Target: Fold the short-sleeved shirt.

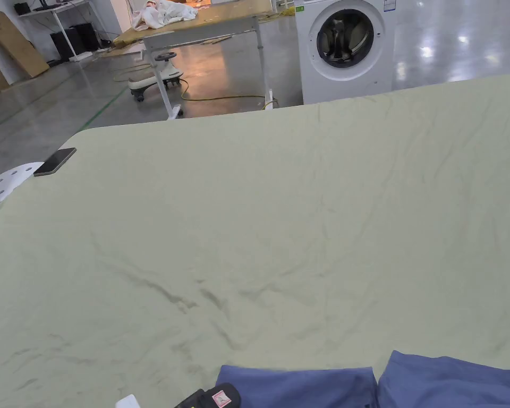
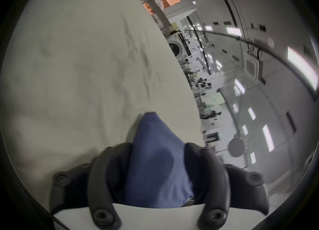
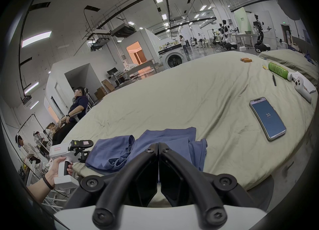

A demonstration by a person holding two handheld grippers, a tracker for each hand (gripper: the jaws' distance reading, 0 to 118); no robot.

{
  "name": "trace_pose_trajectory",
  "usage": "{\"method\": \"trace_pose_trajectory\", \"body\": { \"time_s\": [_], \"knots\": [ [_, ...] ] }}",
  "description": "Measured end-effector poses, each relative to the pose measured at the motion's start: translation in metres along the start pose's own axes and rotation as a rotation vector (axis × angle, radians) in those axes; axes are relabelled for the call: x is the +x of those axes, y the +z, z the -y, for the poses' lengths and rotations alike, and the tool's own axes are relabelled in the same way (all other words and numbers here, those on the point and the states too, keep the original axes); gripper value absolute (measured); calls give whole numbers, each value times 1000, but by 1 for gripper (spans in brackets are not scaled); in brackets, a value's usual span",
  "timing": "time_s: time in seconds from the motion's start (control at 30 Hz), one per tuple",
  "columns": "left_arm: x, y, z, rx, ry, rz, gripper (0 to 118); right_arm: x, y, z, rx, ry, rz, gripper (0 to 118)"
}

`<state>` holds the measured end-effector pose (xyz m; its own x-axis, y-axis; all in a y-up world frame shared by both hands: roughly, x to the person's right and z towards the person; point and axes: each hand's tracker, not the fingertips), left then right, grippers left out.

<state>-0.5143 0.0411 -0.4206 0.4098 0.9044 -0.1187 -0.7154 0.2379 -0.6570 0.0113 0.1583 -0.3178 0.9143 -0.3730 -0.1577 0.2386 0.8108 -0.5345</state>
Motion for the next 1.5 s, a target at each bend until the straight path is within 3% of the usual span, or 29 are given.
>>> {"method": "trace_pose_trajectory", "body": {
  "time_s": [0.03,0.1,0.3,0.43,0.47,0.67,0.87,1.0,1.03,1.1,1.17,1.23,1.3,1.33,1.37,1.4,1.5],
  "knots": [
    [-4,-6,1,-25,52,-15,51,-2,1,0,-2,9,7,0],
    [3,-16,14,-21,35,-31,13,-4,2,0,-4,25,11,0],
    [30,11,10,22,15,-13,9,-5,5,-1,-13,50,21,0],
    [95,47,-1,108,-136,-30,9,-3,5,-2,-7,58,27,0],
    [75,63,-28,127,-181,-56,9,-2,5,-2,-6,57,26,0],
    [135,94,-34,194,-484,-207,9,-2,0,0,-6,40,14,0],
    [161,10,43,4,-525,-13,9,-9,0,3,-11,41,4,0],
    [160,-65,94,-203,-537,14,11,-11,11,5,-5,78,12,0],
    [158,-79,103,-241,-553,-8,17,-12,14,5,-3,86,17,0],
    [156,-97,114,-282,-564,-81,38,-14,18,4,-1,101,33,0],
    [164,-97,115,-282,-550,-32,59,-12,23,5,-1,114,52,0],
    [174,-86,105,-218,-523,50,61,-8,24,8,0,108,64,0],
    [182,-72,92,-166,-530,83,54,-2,24,10,1,81,63,0],
    [183,-67,87,-161,-538,98,41,0,23,11,2,62,59,0],
    [181,-66,85,-160,-543,96,20,2,21,12,2,50,56,0],
    [180,-66,85,-154,-542,85,10,3,20,13,1,39,54,0],
    [161,-84,96,-233,-541,6,5,3,15,17,-9,24,48,0]
  ]
}}
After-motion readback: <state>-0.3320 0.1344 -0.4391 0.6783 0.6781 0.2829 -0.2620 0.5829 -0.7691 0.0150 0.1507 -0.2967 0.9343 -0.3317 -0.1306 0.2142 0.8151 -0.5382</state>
